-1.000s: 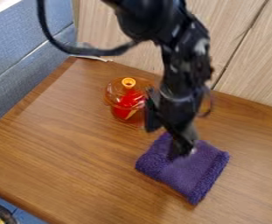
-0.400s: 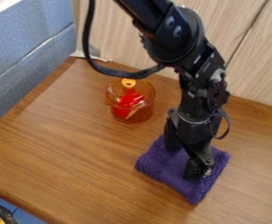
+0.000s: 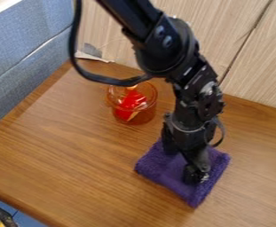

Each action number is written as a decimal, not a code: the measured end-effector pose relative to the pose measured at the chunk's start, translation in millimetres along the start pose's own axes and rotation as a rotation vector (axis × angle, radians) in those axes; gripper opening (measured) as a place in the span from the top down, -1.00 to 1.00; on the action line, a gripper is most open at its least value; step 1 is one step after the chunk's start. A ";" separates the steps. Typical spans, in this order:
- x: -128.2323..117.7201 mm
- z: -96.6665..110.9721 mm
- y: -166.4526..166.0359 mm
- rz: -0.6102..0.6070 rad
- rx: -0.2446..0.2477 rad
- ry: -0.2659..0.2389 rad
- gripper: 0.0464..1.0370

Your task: Move the purple cloth to the right of the table

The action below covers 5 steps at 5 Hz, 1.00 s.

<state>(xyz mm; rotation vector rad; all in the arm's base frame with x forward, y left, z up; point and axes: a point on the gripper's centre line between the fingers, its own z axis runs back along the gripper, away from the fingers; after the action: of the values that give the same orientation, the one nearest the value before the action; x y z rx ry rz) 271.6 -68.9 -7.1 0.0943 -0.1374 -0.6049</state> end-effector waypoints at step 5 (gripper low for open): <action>-137.6 3.8 75.3 0.552 0.019 0.115 -0.93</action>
<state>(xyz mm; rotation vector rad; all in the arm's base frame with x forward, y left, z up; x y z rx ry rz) 201.1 71.4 -7.6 0.1037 -0.0527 -0.0471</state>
